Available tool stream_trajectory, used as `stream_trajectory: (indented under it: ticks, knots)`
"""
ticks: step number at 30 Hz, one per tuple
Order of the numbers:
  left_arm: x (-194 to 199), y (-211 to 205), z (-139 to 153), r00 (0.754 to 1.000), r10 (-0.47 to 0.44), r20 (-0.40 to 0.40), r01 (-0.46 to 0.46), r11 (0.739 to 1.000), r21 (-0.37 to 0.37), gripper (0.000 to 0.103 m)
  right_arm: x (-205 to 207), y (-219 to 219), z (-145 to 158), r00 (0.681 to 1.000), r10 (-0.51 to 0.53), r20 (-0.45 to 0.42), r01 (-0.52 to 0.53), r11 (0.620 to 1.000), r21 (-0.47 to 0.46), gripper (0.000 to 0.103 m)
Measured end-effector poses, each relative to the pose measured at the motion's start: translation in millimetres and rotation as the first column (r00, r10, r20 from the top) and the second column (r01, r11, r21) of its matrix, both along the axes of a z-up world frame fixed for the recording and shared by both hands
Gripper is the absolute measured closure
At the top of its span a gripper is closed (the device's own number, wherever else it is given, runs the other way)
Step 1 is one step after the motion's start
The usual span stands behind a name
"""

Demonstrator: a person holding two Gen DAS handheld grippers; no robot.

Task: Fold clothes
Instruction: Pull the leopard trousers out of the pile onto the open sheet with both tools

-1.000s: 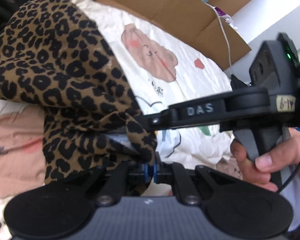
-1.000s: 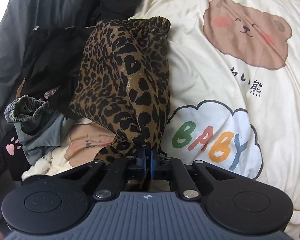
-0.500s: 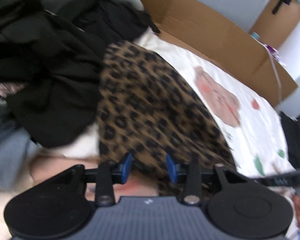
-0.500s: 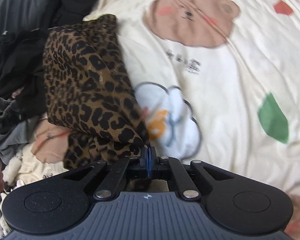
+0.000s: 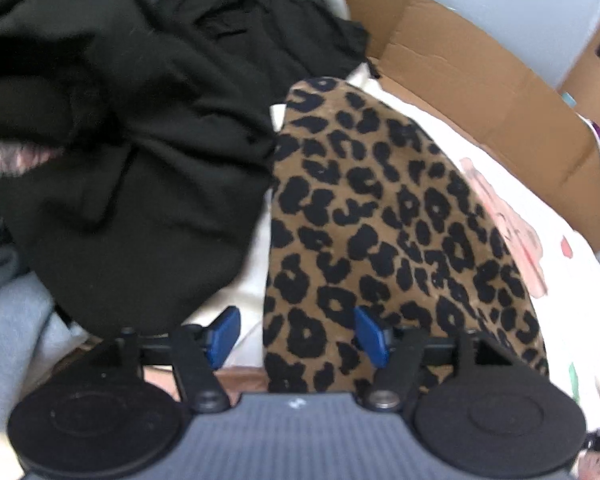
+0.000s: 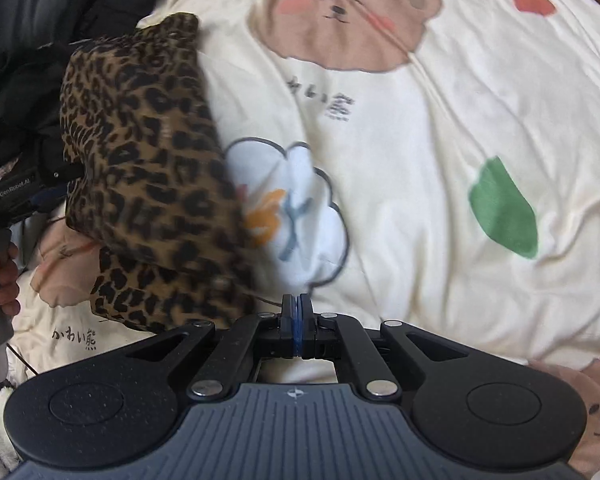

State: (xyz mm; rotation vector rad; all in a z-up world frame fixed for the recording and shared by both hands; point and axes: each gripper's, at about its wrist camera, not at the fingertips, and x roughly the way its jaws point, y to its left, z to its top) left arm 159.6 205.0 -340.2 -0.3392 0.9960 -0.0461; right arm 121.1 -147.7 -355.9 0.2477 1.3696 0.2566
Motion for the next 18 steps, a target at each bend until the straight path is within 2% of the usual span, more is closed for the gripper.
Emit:
stream_trajectory:
  ticks: [3, 5, 7, 8, 13, 16, 18]
  knots:
    - [-1, 8, -8, 1.000, 0.000, -0.011, 0.000, 0.998, -0.058, 0.047, -2, -9, 5, 1.000, -0.022, 0.015, 0.022, 1.000, 0.015, 0.103]
    - [-1, 14, -11, 0.999, 0.017, -0.031, -0.019, 0.996, -0.086, 0.078, -2, -14, 10, 0.999, -0.032, 0.032, 0.031, 0.999, 0.023, 0.103]
    - [-3, 17, -8, 0.999, 0.034, -0.041, -0.037, 0.996, -0.075, 0.093, -1, -16, 16, 0.998, -0.035, 0.052, 0.034, 0.999, 0.030, 0.103]
    - [-4, 18, -5, 0.999, 0.037, -0.040, -0.040, 0.997, -0.071, 0.098, -1, -17, 18, 0.997, -0.039, 0.060, 0.037, 0.999, 0.032, 0.103]
    - [-12, 8, 30, 1.000, -0.006, 0.013, 0.007, 0.995, -0.094, 0.101, 3, -17, 30, 0.993, -0.069, 0.093, 0.063, 0.996, 0.063, 0.101]
    - [-19, -9, 57, 0.996, -0.061, 0.067, 0.067, 0.993, -0.095, 0.101, 7, -12, 42, 0.989, -0.071, 0.129, 0.059, 0.993, 0.099, 0.089]
    - [-26, -19, 71, 0.990, -0.096, 0.103, 0.106, 0.990, -0.096, 0.101, 10, -8, 50, 0.986, -0.077, 0.150, 0.060, 0.991, 0.117, 0.075]
